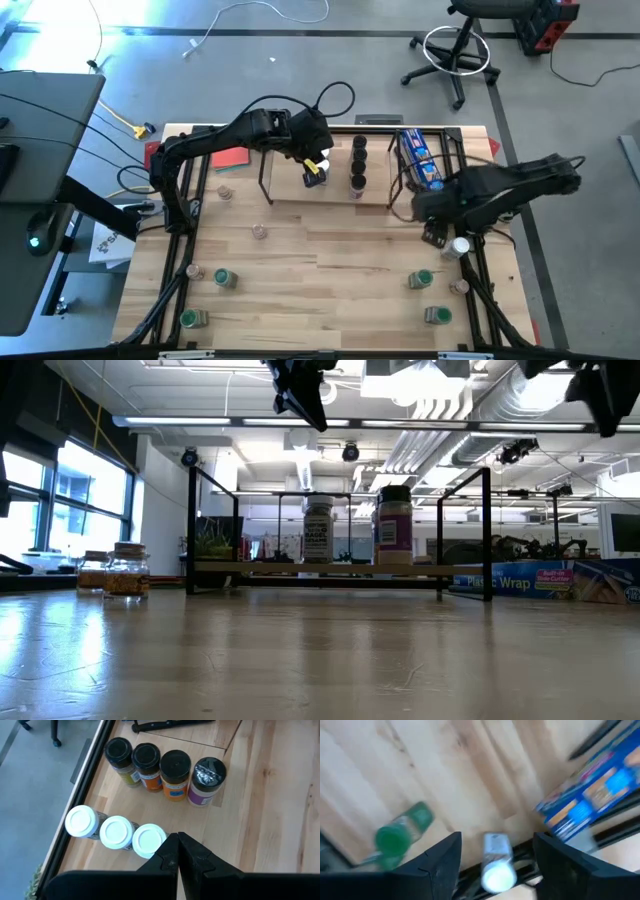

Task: Shelf spices
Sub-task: Put the white seasoning bottle on the shelf aligned with the other white seasoning bottles

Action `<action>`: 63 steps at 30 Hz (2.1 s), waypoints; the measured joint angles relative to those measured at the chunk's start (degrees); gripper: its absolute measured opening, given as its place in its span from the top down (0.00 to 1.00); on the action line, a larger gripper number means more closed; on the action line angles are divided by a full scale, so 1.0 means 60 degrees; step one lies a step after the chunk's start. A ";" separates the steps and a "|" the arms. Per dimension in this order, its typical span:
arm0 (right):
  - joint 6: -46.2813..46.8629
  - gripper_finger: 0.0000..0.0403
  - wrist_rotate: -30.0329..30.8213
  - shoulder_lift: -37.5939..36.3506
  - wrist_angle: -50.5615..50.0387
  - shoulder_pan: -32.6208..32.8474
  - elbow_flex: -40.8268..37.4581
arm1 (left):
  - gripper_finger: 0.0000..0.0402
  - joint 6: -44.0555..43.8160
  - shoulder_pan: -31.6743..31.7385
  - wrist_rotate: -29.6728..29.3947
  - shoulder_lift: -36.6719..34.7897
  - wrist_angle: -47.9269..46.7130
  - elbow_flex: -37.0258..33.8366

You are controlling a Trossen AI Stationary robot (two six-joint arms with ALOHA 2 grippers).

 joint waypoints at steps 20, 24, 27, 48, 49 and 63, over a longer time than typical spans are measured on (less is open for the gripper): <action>0.0391 0.32 -0.3032 -0.0976 0.0073 0.0594 -0.3803 | 1.00 0.0005 0.0002 0.0224 0.0002 0.0157 0.0000; 0.0392 0.32 -0.3033 -0.0970 0.0161 0.0594 -0.4303 | 1.00 0.0005 0.0000 0.0233 0.0002 0.0157 0.0000; 0.0433 0.32 -0.3158 -0.0977 0.0356 0.0594 -0.4593 | 1.00 0.0005 0.0002 0.0238 0.0002 0.0157 0.0000; 0.1146 0.55 -0.2979 -0.0977 0.1125 0.0970 -0.4738 | 1.00 -0.0151 0.0002 0.0140 0.0000 0.0146 0.0000; 0.1148 0.55 -0.2992 -0.0977 0.1143 0.0970 -0.4734 | 1.00 -0.0205 0.0002 0.0136 0.0002 0.0141 0.0000; 0.1889 0.55 -0.1990 -0.0575 0.1282 -0.0002 -0.2455 | 1.00 -0.0680 -0.0001 0.0147 0.0002 -0.0208 0.0000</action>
